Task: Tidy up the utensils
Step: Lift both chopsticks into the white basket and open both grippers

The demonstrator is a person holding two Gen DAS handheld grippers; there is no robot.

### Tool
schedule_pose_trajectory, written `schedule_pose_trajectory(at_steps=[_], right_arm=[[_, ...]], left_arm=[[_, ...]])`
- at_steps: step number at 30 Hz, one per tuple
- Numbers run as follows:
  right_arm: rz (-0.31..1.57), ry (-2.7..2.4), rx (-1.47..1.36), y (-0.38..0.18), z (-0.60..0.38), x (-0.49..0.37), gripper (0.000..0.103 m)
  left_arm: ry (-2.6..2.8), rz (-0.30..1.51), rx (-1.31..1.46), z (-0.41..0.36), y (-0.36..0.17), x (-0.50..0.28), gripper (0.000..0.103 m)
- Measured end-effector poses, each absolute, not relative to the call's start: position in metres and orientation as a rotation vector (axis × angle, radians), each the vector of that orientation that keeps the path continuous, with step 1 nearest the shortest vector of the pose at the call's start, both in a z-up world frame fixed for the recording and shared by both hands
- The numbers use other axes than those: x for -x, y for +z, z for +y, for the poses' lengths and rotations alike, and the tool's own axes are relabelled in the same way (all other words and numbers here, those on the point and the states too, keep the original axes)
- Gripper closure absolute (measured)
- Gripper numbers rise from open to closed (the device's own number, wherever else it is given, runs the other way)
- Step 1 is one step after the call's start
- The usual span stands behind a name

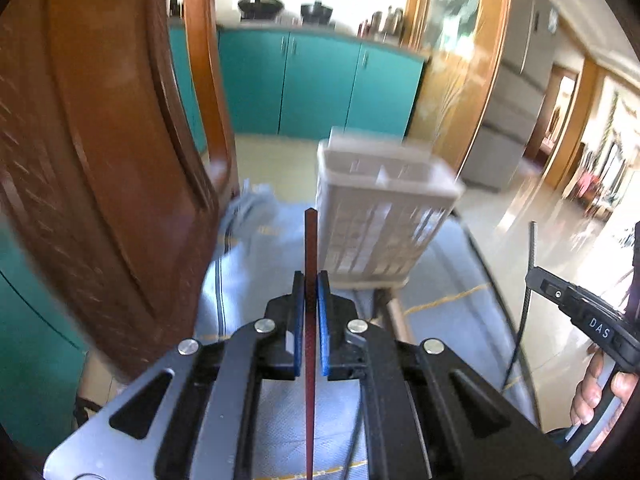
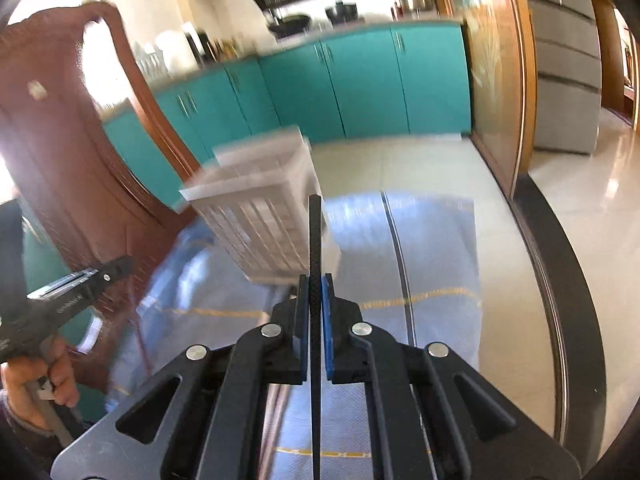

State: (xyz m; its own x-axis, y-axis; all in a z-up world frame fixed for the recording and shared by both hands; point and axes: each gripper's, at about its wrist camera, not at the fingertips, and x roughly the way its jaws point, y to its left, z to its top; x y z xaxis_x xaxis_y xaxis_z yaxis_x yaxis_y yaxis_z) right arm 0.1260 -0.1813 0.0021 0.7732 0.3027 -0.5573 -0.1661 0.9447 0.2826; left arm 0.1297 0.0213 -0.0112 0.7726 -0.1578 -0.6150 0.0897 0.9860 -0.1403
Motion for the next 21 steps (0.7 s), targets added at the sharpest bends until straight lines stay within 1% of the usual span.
schedule_pose_trajectory(at_steps=[2,5,8,11,13,16,21], right_arm=[[0.568,0.277,-0.239,0.029,-0.185,-0.114,0.096],[0.471,0.281,-0.245,0.066,-0.187,-0.108,0.096],[0.354,0.278,-0.308,0.109,-0.192,-0.121,0.096],[0.186,0.266,-0.393,0.137,-0.193,-0.141,0.096],[0.121,0.222,-0.383,0.138,-0.188,-0.149,0.096],[0.1,0.191,-0.31,0.115,-0.169,-0.169,0.096],[0.205,0.182,-0.251,0.079,-0.153,-0.199,0.096]], left_arm=[[-0.151,0.63,0.125,0.025,0.009,-0.122,0.096],[-0.156,0.505,0.119,0.025,0.056,-0.112,0.096],[-0.151,0.398,0.153,0.029,0.095,-0.117,0.096],[-0.152,0.307,0.24,0.038,0.127,-0.126,0.096],[-0.126,0.217,0.299,0.045,0.141,-0.133,0.096],[-0.093,0.161,0.311,0.043,0.132,-0.147,0.096],[-0.067,0.259,0.254,0.022,0.098,-0.18,0.096]])
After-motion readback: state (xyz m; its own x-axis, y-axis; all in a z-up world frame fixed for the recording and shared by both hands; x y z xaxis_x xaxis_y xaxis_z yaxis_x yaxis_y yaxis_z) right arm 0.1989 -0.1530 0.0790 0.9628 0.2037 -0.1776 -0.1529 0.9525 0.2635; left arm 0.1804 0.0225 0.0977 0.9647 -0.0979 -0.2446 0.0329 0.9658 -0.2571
